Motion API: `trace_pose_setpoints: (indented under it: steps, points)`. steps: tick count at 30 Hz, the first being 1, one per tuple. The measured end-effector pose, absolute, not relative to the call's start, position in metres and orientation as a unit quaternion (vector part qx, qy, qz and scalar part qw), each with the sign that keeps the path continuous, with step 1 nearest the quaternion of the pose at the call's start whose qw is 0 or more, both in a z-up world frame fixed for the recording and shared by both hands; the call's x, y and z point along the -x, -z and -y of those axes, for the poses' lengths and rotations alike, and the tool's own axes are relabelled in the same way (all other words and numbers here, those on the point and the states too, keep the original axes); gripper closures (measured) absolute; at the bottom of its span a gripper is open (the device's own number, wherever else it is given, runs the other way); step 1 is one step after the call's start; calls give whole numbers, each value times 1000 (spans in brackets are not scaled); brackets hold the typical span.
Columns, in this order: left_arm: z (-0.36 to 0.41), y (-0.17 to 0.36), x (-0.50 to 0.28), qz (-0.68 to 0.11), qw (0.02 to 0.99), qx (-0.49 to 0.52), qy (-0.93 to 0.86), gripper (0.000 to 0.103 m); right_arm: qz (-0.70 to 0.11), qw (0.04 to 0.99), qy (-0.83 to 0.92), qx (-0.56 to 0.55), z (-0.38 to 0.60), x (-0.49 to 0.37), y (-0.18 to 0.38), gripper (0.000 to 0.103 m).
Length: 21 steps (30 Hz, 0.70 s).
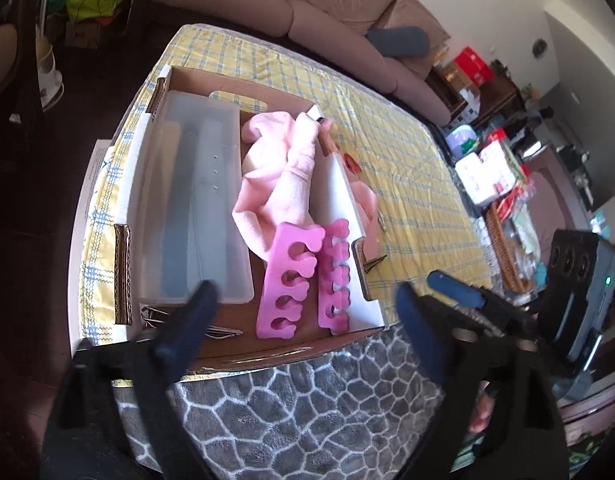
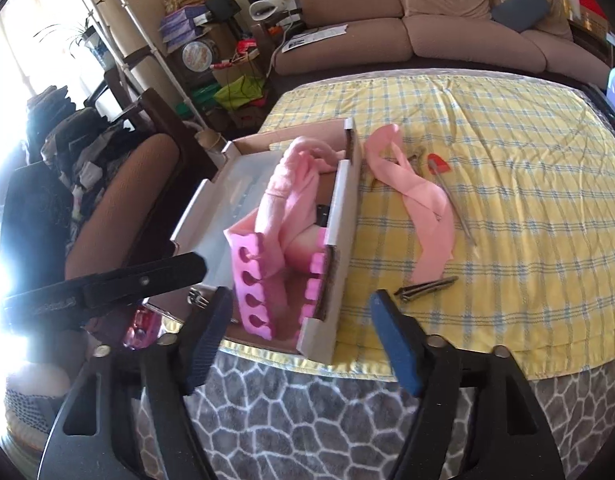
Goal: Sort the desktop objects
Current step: 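Lower both toe separators into the cardboard box and open both grippers, then reach the right gripper to the pink strap and grasp it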
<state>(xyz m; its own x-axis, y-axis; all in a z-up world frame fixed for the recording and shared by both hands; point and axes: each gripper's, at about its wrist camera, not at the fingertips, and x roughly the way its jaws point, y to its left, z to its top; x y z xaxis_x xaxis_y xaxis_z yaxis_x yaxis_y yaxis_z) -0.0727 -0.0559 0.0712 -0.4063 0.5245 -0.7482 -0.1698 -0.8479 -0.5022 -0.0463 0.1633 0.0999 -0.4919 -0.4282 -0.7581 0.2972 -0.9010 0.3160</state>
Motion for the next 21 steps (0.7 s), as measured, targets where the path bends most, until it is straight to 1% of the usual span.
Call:
trace_pose_setpoints:
  steps: [4, 5, 10, 21]
  points:
    - [41, -76, 62, 121, 182, 492, -843, 0, 61, 193, 863, -464, -175, 47, -99, 8]
    - [39, -76, 58, 113, 179, 490, -845, 0, 56, 188, 864, -464, -177, 46, -98, 1]
    - [33, -79, 45, 87, 162, 486, -854, 0, 44, 175, 869, -461, -185, 39, -100, 0]
    - [27, -86, 30, 78, 162, 485, -856, 0, 36, 160, 876, -454, -203, 28, -110, 0]
